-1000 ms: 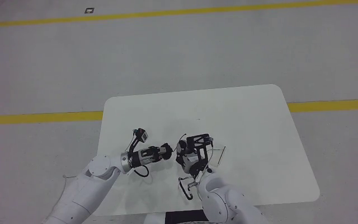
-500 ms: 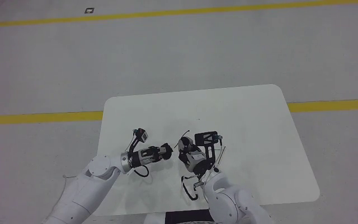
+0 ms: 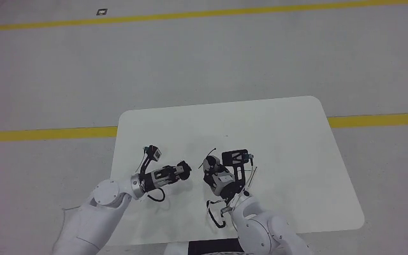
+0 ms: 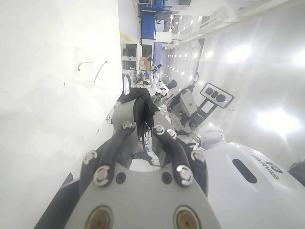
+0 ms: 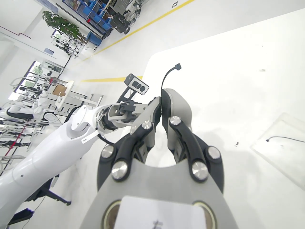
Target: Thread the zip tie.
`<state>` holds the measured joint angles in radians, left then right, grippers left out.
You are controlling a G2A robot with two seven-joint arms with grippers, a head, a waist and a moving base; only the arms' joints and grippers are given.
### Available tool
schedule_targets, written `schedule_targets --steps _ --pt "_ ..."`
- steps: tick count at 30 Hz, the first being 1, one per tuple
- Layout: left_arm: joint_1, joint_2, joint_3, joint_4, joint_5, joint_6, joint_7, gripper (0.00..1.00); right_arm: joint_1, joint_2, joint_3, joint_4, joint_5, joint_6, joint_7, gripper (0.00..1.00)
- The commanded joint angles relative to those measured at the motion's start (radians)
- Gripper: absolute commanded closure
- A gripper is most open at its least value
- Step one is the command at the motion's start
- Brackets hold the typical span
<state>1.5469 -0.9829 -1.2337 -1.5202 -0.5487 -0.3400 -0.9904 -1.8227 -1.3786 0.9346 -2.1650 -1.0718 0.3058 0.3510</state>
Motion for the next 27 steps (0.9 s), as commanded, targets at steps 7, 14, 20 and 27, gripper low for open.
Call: schedule_targets --steps 7,14,20,27 --pt "0.065 -0.061 -0.172 0.036 -0.048 0.0 -0.217 1.0 0.0 0.0 0.0 0.0 0.0 0.0 0.0 1.0" --pt "0.061 -0.074 -0.185 0.052 -0.07 0.0 -0.273 1.0 0.0 0.0 0.0 0.0 0.0 0.0 0.0 1.0" --pt "0.061 -0.074 -0.185 0.052 -0.07 0.0 -0.273 1.0 0.0 0.0 0.0 0.0 0.0 0.0 0.0 1.0" --pt "0.061 -0.074 -0.185 0.052 -0.07 0.0 -0.273 1.0 0.0 0.0 0.0 0.0 0.0 0.0 0.0 1.0"
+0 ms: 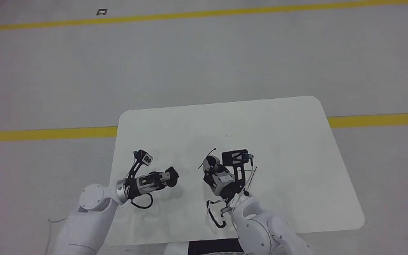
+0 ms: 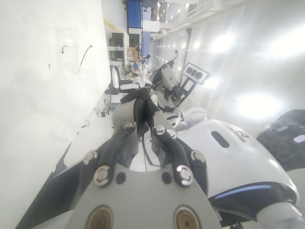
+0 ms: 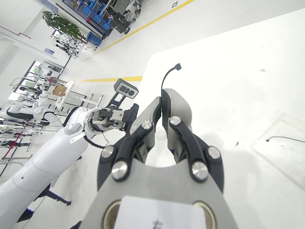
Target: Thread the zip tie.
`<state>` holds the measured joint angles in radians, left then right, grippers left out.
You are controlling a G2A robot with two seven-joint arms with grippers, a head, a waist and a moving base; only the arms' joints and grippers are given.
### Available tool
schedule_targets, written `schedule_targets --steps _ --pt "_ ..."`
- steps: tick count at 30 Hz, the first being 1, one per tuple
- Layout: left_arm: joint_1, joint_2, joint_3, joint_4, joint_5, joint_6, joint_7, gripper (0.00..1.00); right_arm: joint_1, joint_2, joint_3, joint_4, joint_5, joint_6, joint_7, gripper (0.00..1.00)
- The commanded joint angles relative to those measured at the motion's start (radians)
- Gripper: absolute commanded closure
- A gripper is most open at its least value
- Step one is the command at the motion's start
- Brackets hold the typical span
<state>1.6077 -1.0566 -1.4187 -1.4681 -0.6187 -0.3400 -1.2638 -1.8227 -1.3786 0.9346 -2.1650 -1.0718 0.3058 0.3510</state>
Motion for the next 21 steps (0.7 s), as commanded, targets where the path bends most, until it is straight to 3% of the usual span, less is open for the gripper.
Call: schedule_targets --steps 1,19,21 --pt "0.0 0.0 0.0 0.0 0.0 0.0 0.0 1.0 0.0 0.0 0.0 0.0 0.0 0.0 0.0 1.0" --pt "0.0 0.0 0.0 0.0 0.0 0.0 0.0 1.0 0.0 0.0 0.0 0.0 0.0 0.0 0.0 1.0" --pt "-0.003 -0.001 0.011 -0.01 0.008 0.006 0.032 1.0 0.0 0.0 0.0 0.0 0.0 0.0 0.0 1.0"
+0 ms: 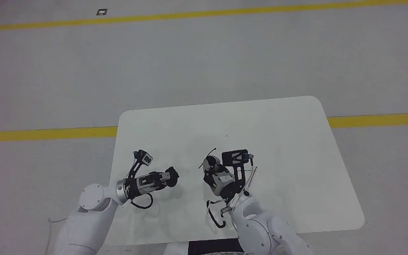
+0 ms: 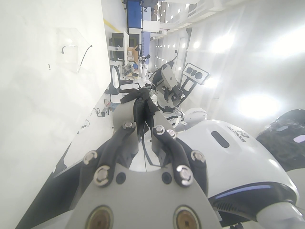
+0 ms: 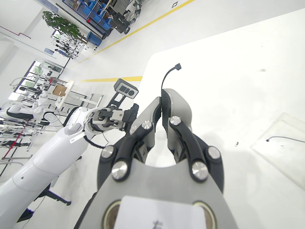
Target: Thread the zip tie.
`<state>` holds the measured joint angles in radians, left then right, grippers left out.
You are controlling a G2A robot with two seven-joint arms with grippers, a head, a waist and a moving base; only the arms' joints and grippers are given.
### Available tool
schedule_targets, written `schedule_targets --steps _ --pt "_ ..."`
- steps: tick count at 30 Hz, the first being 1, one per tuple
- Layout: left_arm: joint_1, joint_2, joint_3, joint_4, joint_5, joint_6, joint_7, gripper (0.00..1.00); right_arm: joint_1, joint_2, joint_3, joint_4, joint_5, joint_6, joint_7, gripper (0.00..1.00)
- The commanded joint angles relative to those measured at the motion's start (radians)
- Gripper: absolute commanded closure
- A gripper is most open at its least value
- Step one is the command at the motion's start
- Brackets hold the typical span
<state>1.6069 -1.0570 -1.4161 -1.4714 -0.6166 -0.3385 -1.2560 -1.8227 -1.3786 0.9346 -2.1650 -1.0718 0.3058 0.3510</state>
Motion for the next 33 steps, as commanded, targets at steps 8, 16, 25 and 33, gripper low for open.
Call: schedule_targets --steps 8,16,25,33 --pt "-0.063 -0.009 0.058 0.004 0.015 -0.002 0.066 1.0 0.0 0.0 0.0 0.0 0.0 0.0 0.0 1.0" --pt "-0.124 -0.028 0.093 0.011 0.086 -0.002 0.082 1.0 0.0 0.0 0.0 0.0 0.0 0.0 0.0 1.0" --pt "-0.147 -0.056 0.074 0.045 0.117 -0.002 0.04 1.0 0.0 0.0 0.0 0.0 0.0 0.0 0.0 1.0" --pt "-0.149 -0.057 0.073 0.046 0.118 -0.002 0.033 1.0 0.0 0.0 0.0 0.0 0.0 0.0 0.0 1.0"
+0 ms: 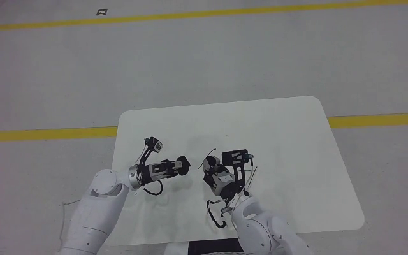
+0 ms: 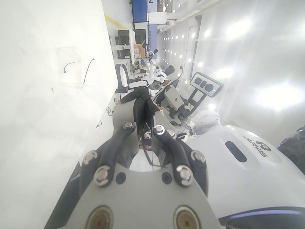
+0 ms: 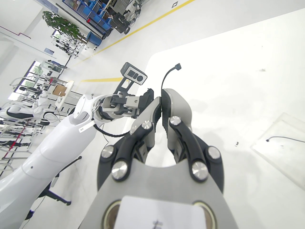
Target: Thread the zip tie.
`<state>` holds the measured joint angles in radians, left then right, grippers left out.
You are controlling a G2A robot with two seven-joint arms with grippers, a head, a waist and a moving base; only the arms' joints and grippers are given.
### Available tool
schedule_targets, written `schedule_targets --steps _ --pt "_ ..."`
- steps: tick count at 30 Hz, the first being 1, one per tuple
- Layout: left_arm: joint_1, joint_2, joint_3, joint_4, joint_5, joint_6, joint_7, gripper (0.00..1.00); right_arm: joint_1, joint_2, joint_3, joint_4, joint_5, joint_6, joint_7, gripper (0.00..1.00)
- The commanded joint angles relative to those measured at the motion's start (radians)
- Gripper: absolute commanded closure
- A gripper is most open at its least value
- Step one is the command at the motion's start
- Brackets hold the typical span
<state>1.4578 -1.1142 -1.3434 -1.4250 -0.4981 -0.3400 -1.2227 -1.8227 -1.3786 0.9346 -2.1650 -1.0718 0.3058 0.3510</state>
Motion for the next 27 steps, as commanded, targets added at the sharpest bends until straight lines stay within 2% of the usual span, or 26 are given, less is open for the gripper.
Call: schedule_targets --steps 1,7,10,15,20,27 --pt "0.0 0.0 0.0 0.0 0.0 0.0 0.0 1.0 0.0 0.0 0.0 0.0 0.0 0.0 0.0 1.0" --pt "0.0 0.0 0.0 0.0 0.0 0.0 0.0 1.0 0.001 0.0 0.0 0.001 0.001 0.0 -0.003 1.0" --pt "0.0 0.0 0.0 0.0 0.0 0.0 0.0 1.0 0.012 -0.004 -0.014 0.03 -0.027 0.034 -0.061 1.0" --pt "0.0 0.0 0.0 0.0 0.0 0.0 0.0 1.0 0.021 -0.02 -0.024 0.089 -0.044 0.034 -0.139 1.0" --pt "0.0 0.0 0.0 0.0 0.0 0.0 0.0 1.0 0.023 -0.034 -0.022 0.11 -0.036 0.034 -0.177 1.0" --pt "0.0 0.0 0.0 0.0 0.0 0.0 0.0 1.0 0.045 -0.043 -0.036 0.123 -0.026 0.034 -0.176 1.0"
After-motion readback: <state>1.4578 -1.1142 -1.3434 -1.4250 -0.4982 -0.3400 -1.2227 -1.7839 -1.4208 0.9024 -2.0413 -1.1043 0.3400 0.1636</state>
